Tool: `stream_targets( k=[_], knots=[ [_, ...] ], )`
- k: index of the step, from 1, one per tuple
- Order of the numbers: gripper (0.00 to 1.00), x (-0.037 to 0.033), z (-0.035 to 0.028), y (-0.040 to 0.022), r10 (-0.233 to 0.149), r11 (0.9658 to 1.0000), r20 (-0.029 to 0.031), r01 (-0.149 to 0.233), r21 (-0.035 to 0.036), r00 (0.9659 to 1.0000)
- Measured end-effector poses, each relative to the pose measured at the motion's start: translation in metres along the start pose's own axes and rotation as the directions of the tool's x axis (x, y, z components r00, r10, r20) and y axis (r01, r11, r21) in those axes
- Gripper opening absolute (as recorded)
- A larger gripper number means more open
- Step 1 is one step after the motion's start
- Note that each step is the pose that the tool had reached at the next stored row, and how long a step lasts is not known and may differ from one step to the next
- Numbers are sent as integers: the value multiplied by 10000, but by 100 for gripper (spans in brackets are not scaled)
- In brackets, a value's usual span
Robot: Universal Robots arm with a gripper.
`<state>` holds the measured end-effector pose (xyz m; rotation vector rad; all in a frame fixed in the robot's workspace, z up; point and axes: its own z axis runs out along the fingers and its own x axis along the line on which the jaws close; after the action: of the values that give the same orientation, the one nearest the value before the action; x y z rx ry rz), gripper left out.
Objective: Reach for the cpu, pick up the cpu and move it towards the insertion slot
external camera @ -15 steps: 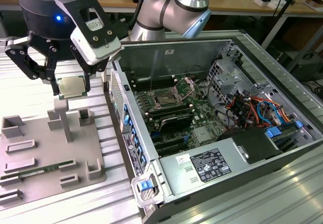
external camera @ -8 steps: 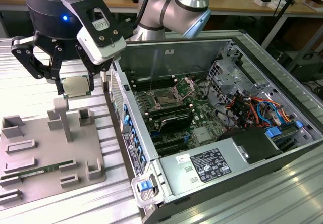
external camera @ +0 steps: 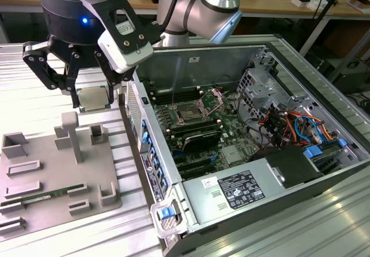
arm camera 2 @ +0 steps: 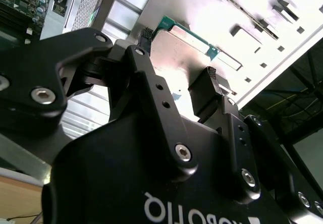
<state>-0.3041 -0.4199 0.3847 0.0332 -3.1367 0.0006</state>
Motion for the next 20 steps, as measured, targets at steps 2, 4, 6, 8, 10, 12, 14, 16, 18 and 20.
stream_targets(
  k=[2,4,6,8,10,12,14,16,18,20],
  knots=[
    [55,-31,-1,-1,0,10000,-1,0,1,10000],
    [55,-53,0,-1,0,10000,-1,0,0,10000],
    [55,-63,-1,-1,1,10000,-1,-1,1,10000],
    [55,-71,-1,-2,0,10000,-1,0,1,10000],
    [55,-76,-1,-2,0,10000,-1,0,1,10000],
    [55,-88,-1,-2,0,10000,-1,0,1,10000],
    [55,-98,-1,-2,0,10000,0,0,0,10000],
    [55,-107,-1,-2,-1,10000,0,1,1,10000],
    [55,-119,-1,-3,0,10000,-1,0,1,10000],
    [55,-136,-1,-3,0,10000,0,0,0,10000]
  ],
)
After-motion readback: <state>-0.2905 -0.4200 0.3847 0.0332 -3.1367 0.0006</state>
